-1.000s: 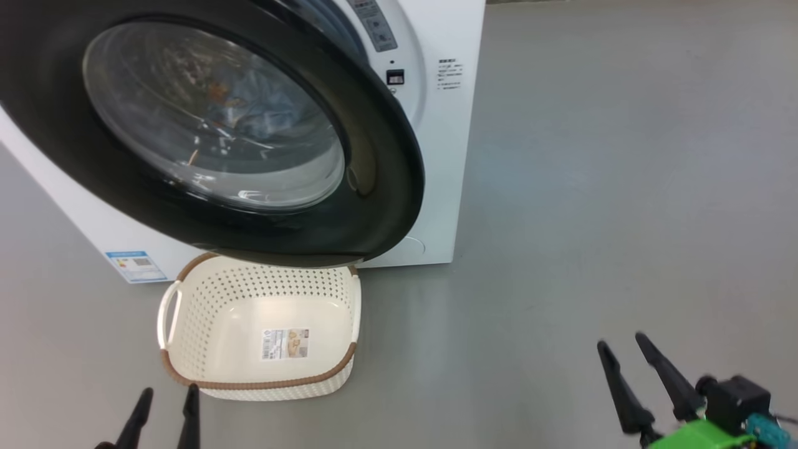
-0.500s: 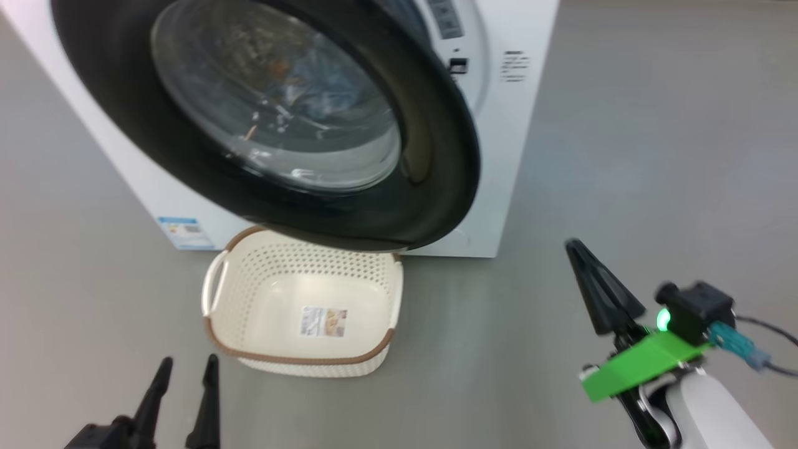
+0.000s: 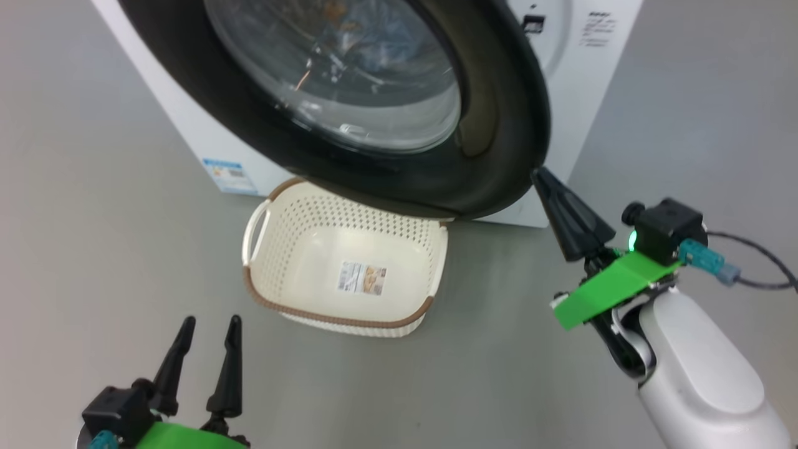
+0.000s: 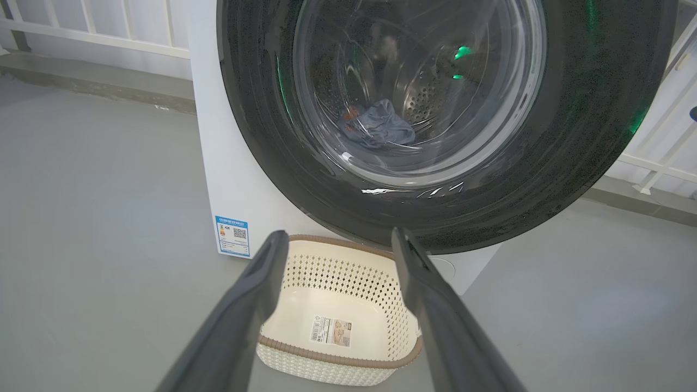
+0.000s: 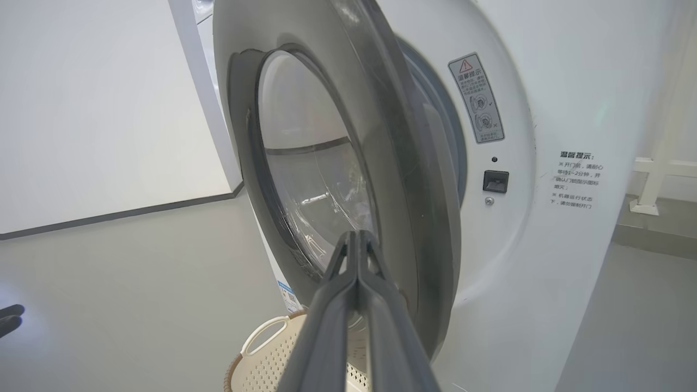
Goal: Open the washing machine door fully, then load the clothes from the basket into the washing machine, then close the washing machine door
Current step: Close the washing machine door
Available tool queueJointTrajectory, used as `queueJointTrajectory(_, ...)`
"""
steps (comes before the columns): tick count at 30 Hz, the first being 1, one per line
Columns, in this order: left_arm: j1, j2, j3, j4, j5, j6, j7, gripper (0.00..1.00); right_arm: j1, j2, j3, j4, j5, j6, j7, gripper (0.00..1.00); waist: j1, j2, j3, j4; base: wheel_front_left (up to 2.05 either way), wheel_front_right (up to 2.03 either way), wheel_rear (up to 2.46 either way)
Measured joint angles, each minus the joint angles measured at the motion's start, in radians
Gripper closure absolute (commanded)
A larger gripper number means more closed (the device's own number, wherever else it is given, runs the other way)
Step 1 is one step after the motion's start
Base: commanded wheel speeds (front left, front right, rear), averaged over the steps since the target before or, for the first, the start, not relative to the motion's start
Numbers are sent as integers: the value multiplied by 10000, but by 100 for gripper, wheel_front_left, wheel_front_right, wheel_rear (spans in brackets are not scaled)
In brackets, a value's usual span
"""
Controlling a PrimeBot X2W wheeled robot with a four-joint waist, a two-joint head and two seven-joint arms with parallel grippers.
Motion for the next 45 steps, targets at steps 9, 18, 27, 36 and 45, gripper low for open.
queueJointTrajectory(9, -109, -50, -215, -10, 0, 0, 0, 0, -784, 35, -31, 654, 207, 0, 0, 100, 0, 0, 464, 347, 0, 0, 0)
queueJointTrajectory(18, -476, -69, -433, -98, -10, 0, 0, 0, -1483, -151, -102, 1089, 293, 0, 0, 100, 1, 0, 872, 636, 0, 0, 0)
queueJointTrajectory(27, -898, -132, -644, -276, -12, 0, -2, 0, -2383, -251, -802, 1371, 305, 2, 0, 100, 0, 0, 1360, 874, 0, 0, 0)
queueJointTrajectory(36, -1406, -351, -897, -433, -36, 0, -2, 0, -3409, -587, -1778, 1770, 155, 10, 0, 100, 1, 0, 1893, 1195, 0, 0, 0)
queueJointTrajectory(45, -1766, -464, -1076, -522, -88, 0, -2, 0, -4309, -556, -2251, 2029, -159, 10, -2, 100, 0, 0, 2414, 1494, 0, 0, 0)
